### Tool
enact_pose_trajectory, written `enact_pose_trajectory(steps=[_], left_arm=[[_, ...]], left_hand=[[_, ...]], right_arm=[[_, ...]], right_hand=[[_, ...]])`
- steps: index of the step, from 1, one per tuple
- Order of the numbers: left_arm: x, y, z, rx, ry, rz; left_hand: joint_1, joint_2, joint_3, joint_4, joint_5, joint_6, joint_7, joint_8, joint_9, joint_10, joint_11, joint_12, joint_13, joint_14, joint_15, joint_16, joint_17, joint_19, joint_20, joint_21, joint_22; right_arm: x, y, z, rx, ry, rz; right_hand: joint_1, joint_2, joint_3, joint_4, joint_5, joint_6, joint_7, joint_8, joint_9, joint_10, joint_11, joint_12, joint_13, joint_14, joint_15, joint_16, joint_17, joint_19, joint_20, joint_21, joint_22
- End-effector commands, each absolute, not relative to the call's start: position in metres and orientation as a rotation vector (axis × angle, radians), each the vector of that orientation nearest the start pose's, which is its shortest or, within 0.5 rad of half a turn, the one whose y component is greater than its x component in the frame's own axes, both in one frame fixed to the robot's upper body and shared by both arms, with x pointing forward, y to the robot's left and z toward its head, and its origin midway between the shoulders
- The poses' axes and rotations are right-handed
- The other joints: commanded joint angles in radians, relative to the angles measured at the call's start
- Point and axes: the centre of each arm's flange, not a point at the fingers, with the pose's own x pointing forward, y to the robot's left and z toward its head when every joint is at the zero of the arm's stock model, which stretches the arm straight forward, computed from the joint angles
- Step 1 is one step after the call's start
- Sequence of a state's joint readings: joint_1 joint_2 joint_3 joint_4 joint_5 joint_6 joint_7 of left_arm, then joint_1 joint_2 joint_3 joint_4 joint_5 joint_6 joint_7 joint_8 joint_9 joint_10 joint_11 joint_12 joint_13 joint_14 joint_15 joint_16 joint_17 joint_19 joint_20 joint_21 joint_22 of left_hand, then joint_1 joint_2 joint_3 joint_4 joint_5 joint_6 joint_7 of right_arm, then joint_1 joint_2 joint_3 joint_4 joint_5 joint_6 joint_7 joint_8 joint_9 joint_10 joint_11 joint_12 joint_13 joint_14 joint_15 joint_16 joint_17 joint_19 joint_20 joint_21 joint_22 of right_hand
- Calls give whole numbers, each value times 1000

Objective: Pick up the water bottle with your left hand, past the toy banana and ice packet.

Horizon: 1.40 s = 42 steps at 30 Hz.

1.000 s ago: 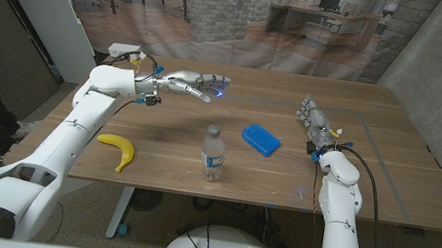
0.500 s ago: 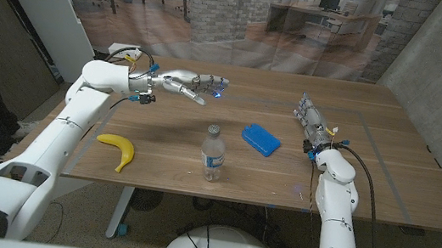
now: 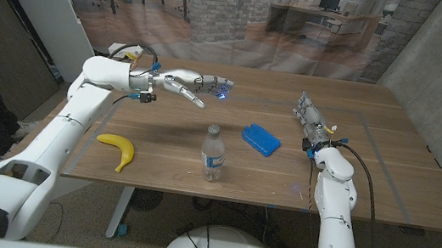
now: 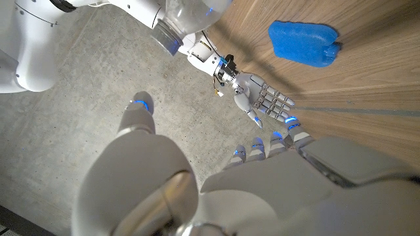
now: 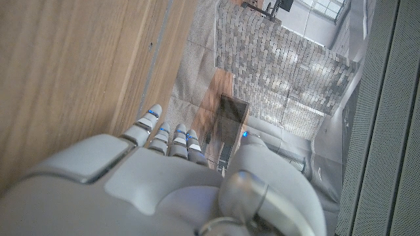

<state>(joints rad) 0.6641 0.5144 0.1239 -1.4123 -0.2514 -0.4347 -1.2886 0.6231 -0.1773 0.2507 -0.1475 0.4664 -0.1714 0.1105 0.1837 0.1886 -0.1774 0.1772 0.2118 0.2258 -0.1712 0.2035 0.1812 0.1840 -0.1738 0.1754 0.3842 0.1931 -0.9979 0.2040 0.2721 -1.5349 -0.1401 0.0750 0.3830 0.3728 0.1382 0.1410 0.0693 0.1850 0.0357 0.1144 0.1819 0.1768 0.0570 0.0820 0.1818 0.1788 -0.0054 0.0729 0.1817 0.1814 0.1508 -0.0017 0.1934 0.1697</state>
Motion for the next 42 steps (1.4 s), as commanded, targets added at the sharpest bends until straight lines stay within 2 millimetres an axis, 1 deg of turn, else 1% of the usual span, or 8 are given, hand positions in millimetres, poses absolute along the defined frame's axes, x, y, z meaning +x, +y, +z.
enact_pose_trajectory(steps=[1,11,18,23,26,32,34,42], left_arm=[[535,235,92,1043,-804,-1191],[524,231,97,1093,-792,-1233],[515,236,95,1126,-764,-1252],[505,244,93,1166,-736,-1231],[502,248,93,1183,-727,-1216],[496,252,94,1253,-722,-1148],[494,253,95,1289,-725,-1110],[492,247,98,1391,-716,-1036]], left_hand=[[4,-2,-11,2,6,-335,94,8,1,-221,10,5,1,-220,9,3,2,-65,3,-3,5],[6,0,-29,4,15,-349,97,5,1,-231,17,4,2,-229,9,2,2,-68,7,-8,5],[9,1,-44,4,23,-352,98,5,1,-241,24,3,2,-236,9,2,1,-70,7,-11,6],[16,5,-57,4,31,-364,97,3,1,-250,27,2,3,-245,9,0,1,-73,7,-15,6],[21,9,-62,4,34,-370,97,2,1,-252,32,3,3,-249,9,0,1,-76,12,-18,6],[40,25,-69,4,40,-379,97,3,1,-259,36,3,4,-258,9,0,0,-79,14,-22,7],[54,40,-70,6,42,-381,96,6,1,-267,38,3,4,-265,9,0,0,-81,14,-26,7],[81,65,-77,12,41,-403,97,3,1,-288,39,1,5,-281,10,0,0,-94,18,-36,8]], right_arm=[[619,-257,-52,32,-580,120],[617,-258,-53,31,-582,119],[616,-255,-51,25,-585,127],[616,-251,-52,23,-582,137],[616,-249,-53,23,-581,143],[617,-246,-52,21,-582,150],[618,-246,-51,19,-583,151],[619,-249,-50,21,-583,149]], right_hand=[[-7,1,2,3,5,1,9,6,4,-1,7,6,3,0,10,8,3,11,3,6,6],[-10,0,2,3,5,1,10,6,4,-1,8,6,3,0,10,9,3,11,3,6,6],[-13,-1,1,4,5,1,10,6,4,-1,9,7,3,0,10,8,3,11,3,6,6],[-15,-1,1,5,5,1,10,6,4,-1,8,6,3,1,10,9,3,11,3,6,6],[-17,-1,0,6,5,2,10,6,4,0,8,7,3,0,10,9,3,11,2,6,6],[-21,-2,-1,7,5,2,11,6,4,0,9,7,3,0,10,9,4,11,2,6,6],[-22,-2,-1,8,5,2,11,6,4,0,8,7,3,0,10,9,4,11,3,6,6],[-27,-4,-3,9,6,2,11,6,4,0,8,6,3,0,11,9,4,12,3,6,6]])
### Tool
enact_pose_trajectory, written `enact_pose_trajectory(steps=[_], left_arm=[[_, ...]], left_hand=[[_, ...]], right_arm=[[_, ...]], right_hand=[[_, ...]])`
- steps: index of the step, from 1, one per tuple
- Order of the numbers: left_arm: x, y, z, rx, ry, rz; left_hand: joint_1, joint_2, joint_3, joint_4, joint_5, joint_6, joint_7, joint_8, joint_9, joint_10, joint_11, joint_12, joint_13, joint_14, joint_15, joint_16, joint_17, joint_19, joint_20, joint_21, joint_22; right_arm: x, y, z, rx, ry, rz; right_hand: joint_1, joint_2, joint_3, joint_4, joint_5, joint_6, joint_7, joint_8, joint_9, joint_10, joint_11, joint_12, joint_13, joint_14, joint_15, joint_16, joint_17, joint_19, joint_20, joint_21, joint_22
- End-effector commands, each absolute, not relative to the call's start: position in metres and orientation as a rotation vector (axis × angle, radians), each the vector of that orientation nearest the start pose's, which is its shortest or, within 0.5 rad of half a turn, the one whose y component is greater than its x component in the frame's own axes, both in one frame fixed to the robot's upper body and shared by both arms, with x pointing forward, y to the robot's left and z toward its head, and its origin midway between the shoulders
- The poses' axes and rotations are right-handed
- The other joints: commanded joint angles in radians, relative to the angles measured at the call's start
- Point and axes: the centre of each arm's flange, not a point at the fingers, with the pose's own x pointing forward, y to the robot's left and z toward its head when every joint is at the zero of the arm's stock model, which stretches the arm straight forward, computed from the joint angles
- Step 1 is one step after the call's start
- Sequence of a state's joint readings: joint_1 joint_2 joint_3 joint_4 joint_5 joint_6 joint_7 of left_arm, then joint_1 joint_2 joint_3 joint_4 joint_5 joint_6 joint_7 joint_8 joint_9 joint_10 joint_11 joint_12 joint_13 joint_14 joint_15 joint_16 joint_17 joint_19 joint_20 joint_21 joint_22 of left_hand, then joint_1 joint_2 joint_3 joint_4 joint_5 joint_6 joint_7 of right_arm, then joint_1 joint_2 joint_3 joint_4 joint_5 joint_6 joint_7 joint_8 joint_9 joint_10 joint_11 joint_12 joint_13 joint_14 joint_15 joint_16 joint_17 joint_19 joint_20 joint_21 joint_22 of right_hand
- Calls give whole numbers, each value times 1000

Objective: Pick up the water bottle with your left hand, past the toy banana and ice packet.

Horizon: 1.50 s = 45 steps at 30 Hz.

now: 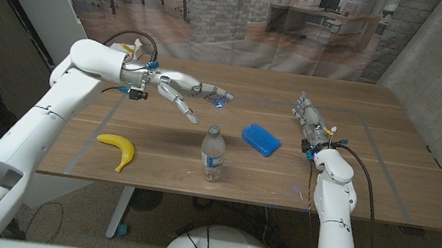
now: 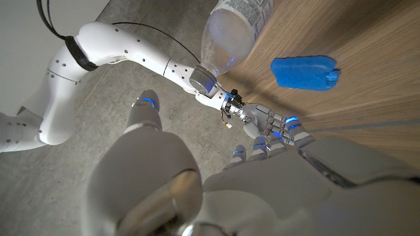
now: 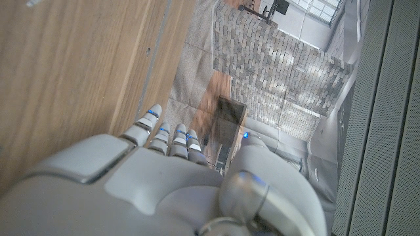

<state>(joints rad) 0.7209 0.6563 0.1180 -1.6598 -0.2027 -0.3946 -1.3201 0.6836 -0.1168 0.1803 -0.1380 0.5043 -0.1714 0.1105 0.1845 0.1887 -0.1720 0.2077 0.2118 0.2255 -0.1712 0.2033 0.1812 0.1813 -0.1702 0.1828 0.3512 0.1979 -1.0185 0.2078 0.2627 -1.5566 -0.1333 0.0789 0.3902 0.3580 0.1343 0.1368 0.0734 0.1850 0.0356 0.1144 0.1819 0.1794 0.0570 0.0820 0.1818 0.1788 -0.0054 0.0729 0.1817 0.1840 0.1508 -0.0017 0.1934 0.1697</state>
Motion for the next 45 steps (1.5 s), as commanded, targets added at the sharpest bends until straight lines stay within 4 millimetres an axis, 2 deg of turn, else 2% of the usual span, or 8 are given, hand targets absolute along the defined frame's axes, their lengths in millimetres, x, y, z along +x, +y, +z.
enact_pose_trajectory(steps=[1,9,22,45], left_arm=[[492,246,98,1397,-715,-1035],[501,232,94,1397,-711,-1082],[517,206,80,1369,-648,-1238],[515,200,71,1472,-523,-1242]], left_hand=[[22,7,-7,3,2,-404,97,3,1,-296,9,1,5,-283,11,0,3,-99,11,-4,3],[29,7,-17,5,1,-400,97,7,2,-300,9,3,6,-289,12,1,3,-100,13,-7,4],[36,0,-50,13,3,-385,97,12,2,-290,9,13,6,-281,12,7,3,-85,13,-8,5],[60,15,-84,20,9,-377,97,13,2,-291,9,18,6,-280,11,6,3,-78,18,-15,6]], right_arm=[[620,-249,-50,21,-583,149],[620,-253,-50,23,-586,140],[622,-259,-50,30,-589,135],[622,-261,-53,39,-594,145]], right_hand=[[-13,0,1,6,6,2,12,6,1,-1,8,6,3,0,11,9,2,12,3,6,6],[-18,-2,-1,7,6,4,11,7,1,0,10,7,3,2,11,10,2,13,3,7,6],[-24,-5,-3,8,7,4,12,7,1,1,9,7,3,2,11,10,2,15,3,7,6],[-35,-7,-7,11,9,4,13,6,1,2,9,7,3,4,11,10,2,16,3,7,6]])
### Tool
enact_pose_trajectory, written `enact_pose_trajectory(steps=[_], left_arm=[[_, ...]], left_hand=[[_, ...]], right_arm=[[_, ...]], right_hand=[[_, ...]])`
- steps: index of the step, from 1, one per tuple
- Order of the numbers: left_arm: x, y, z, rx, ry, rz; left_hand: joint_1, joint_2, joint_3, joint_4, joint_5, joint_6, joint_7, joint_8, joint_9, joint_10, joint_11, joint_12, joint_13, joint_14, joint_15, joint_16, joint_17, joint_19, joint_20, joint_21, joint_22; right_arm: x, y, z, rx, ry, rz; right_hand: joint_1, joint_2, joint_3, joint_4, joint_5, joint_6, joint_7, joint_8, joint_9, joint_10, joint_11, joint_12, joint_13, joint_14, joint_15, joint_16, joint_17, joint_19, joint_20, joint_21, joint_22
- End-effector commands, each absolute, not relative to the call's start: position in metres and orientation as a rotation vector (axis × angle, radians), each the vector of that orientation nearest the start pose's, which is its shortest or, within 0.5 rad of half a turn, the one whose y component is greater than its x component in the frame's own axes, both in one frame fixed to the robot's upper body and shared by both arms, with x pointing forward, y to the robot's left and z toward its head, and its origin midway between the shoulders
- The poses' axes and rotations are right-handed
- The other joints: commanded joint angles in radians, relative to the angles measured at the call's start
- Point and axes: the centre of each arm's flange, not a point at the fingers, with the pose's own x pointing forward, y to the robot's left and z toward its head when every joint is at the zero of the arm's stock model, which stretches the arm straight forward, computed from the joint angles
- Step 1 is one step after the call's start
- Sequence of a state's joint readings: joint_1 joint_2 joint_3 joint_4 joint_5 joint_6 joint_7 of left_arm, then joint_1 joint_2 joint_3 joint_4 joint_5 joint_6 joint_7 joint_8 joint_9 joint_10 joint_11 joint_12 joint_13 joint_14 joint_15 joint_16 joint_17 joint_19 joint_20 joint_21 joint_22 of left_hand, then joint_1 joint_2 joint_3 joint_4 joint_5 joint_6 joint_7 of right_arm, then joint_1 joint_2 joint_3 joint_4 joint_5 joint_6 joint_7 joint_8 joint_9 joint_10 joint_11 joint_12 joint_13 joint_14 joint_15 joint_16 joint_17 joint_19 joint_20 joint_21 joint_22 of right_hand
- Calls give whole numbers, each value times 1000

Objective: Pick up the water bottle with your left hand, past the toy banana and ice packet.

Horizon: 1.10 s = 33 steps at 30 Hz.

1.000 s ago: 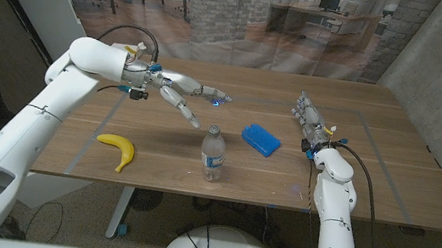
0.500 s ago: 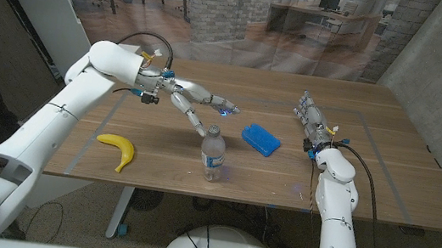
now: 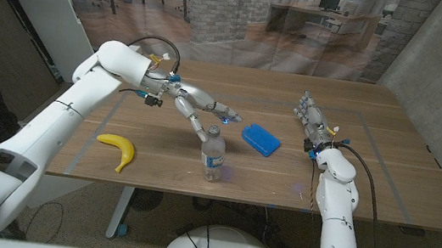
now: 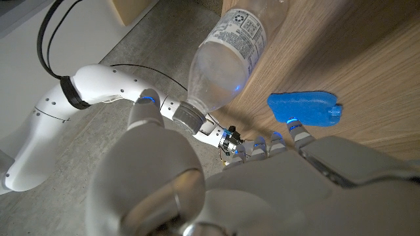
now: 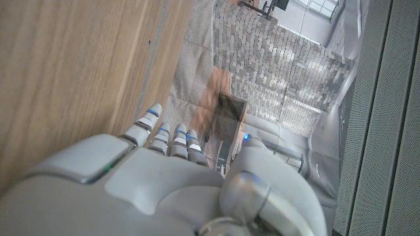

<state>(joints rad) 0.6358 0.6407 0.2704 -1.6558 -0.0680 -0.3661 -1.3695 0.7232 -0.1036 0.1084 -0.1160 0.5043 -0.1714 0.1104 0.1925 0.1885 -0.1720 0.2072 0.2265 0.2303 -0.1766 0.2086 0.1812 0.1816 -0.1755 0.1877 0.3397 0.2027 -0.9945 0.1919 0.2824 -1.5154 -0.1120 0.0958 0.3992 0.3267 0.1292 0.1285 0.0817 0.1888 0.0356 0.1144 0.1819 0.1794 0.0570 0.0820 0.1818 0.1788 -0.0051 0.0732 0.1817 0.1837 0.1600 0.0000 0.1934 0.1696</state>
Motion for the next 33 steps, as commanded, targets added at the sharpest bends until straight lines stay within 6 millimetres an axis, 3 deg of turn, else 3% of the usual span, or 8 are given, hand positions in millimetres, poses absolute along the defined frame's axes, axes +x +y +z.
enact_pose_trajectory(steps=[1,14,24,25,27,28,30,33], left_arm=[[516,200,70,1476,-517,-1242],[529,194,56,1466,-496,-1239],[543,189,46,1429,-476,-1254],[544,188,45,1426,-474,-1257],[545,187,44,1422,-483,-1250],[546,186,44,1418,-484,-1251],[547,186,44,1411,-493,-1248],[547,185,45,1407,-506,-1239]], left_hand=[[23,3,-13,-2,10,-377,97,5,2,-291,10,4,1,-274,6,6,3,-73,12,-4,1],[57,32,-40,4,9,-362,96,8,2,-270,9,15,1,-255,6,11,3,-47,12,-3,2],[91,63,-55,6,2,-326,79,17,2,-236,6,28,-1,-220,4,15,2,-10,7,3,1],[99,67,-59,6,0,-321,77,16,2,-219,-5,33,-1,-205,3,18,1,3,4,7,1],[129,74,-81,4,-14,-276,70,22,2,-132,-28,62,-5,-66,-16,48,1,87,-1,32,-1],[135,74,-86,3,-16,-269,67,22,1,-117,-28,66,-6,-37,-22,53,0,102,-1,35,-2],[155,79,-104,4,-28,-221,63,29,0,-18,-56,93,-10,78,-48,71,0,165,-1,53,-3],[174,87,-119,6,-41,-155,66,40,0,76,-76,115,-14,160,-74,75,-2,221,-13,70,-1]], right_arm=[[622,-261,-53,38,-595,146],[621,-263,-52,34,-597,148],[621,-265,-50,36,-599,145],[621,-265,-50,36,-599,145],[621,-265,-50,35,-599,143],[621,-265,-50,36,-600,142],[621,-266,-49,36,-601,140],[620,-266,-49,36,-602,137]], right_hand=[[-4,-3,1,3,5,4,13,6,1,2,9,7,3,4,10,10,2,7,2,7,6],[-12,-4,-2,6,6,4,13,7,1,3,10,7,3,5,11,11,2,8,3,7,6],[-18,-5,-4,9,7,4,13,7,1,4,10,7,3,5,12,11,3,8,4,7,6],[-19,-5,-4,9,7,5,13,7,1,4,10,7,3,5,12,11,3,8,4,7,6],[-20,-5,-4,9,7,4,14,6,1,4,10,7,3,5,12,10,3,8,4,7,6],[-20,-5,-4,9,7,4,13,6,1,4,10,7,3,5,12,11,2,8,4,7,6],[-21,-5,-5,9,7,4,13,7,1,4,10,7,3,5,12,11,2,8,4,7,6],[-22,-6,-5,10,7,4,13,6,1,4,10,7,3,5,13,11,2,8,4,7,6]])
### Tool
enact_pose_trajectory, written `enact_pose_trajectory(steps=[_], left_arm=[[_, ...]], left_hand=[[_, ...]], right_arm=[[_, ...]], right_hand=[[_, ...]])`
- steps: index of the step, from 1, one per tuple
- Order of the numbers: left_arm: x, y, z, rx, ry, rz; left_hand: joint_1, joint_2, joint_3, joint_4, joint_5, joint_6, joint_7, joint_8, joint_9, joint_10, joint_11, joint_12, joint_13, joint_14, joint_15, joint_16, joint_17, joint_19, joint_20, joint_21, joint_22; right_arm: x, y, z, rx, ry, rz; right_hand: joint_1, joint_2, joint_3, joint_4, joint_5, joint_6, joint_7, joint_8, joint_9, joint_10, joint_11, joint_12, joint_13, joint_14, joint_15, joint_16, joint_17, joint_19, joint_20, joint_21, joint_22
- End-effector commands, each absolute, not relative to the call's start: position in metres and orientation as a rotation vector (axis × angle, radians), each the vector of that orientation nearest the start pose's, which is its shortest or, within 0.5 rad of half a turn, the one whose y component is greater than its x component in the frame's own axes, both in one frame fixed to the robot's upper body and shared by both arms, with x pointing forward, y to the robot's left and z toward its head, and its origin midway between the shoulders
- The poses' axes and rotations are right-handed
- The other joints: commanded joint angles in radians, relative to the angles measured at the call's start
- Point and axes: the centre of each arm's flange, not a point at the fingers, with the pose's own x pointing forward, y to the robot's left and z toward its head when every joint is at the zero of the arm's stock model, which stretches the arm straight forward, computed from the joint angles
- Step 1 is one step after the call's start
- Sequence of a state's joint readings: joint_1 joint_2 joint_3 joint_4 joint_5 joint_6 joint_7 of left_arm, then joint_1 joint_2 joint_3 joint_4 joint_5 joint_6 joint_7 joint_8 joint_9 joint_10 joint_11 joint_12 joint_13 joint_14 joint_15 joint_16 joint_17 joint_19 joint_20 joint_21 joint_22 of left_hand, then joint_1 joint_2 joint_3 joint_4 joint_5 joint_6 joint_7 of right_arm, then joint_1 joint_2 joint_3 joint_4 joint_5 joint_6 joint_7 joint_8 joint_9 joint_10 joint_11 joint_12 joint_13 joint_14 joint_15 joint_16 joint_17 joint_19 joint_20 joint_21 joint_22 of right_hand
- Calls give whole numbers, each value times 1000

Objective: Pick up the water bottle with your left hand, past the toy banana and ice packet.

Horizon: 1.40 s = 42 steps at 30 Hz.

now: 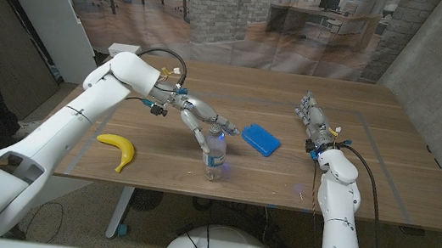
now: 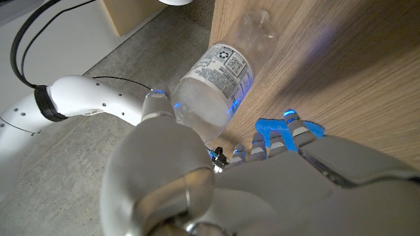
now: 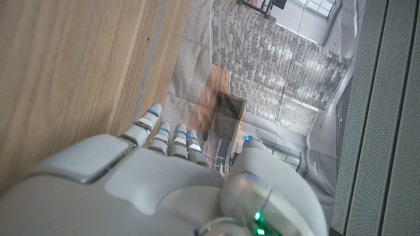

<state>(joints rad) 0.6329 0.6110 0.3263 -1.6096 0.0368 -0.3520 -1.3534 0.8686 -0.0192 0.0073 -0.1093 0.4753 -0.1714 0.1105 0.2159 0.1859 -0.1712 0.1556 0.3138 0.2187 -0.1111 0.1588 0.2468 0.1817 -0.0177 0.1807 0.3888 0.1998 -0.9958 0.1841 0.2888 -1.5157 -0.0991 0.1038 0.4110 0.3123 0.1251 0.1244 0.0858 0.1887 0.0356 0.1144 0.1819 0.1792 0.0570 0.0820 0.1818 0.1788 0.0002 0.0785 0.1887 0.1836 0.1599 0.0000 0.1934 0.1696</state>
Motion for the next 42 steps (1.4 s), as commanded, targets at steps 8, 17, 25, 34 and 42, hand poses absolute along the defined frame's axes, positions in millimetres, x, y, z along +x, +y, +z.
enact_pose_trajectory(steps=[8,17,25,34,42], left_arm=[[548,187,45,1377,-556,-1200],[548,190,43,1335,-590,-1171],[547,191,39,1322,-600,-1156],[544,195,41,1295,-649,-1105],[540,201,48,1255,-695,-1059]], left_hand=[[102,47,-39,-2,-49,57,51,47,3,352,-123,69,-20,394,-158,47,-2,222,-68,83,10],[173,99,-31,-8,-108,373,12,108,5,647,-222,100,-25,678,-260,68,-6,403,-119,185,26],[198,148,-10,-2,-163,694,-82,165,8,851,-272,124,-26,878,-304,76,-4,466,-135,256,36],[223,178,17,-9,-183,756,-95,168,9,903,-286,125,-25,924,-319,73,-2,474,-136,277,37],[228,179,24,-10,-193,759,-94,163,9,905,-282,118,-24,927,-316,66,-2,471,-137,282,38]], right_arm=[[619,-267,-51,38,-601,131],[618,-265,-50,35,-604,135],[616,-264,-50,32,-605,134],[613,-264,-53,34,-604,133],[612,-264,-53,34,-609,135]], right_hand=[[-12,-2,-2,7,8,4,14,6,1,4,11,7,3,0,7,3,3,8,5,7,6],[-15,-3,-3,8,9,4,14,6,1,5,11,7,3,1,8,3,2,8,5,7,6],[-18,-3,-4,8,10,4,14,6,1,5,9,7,3,1,8,3,2,8,5,6,5],[-20,-3,-4,9,10,4,15,6,1,5,10,7,3,1,8,3,2,8,5,6,5],[-21,-3,-4,8,11,4,15,6,1,5,10,7,3,1,8,3,2,9,5,6,5]])
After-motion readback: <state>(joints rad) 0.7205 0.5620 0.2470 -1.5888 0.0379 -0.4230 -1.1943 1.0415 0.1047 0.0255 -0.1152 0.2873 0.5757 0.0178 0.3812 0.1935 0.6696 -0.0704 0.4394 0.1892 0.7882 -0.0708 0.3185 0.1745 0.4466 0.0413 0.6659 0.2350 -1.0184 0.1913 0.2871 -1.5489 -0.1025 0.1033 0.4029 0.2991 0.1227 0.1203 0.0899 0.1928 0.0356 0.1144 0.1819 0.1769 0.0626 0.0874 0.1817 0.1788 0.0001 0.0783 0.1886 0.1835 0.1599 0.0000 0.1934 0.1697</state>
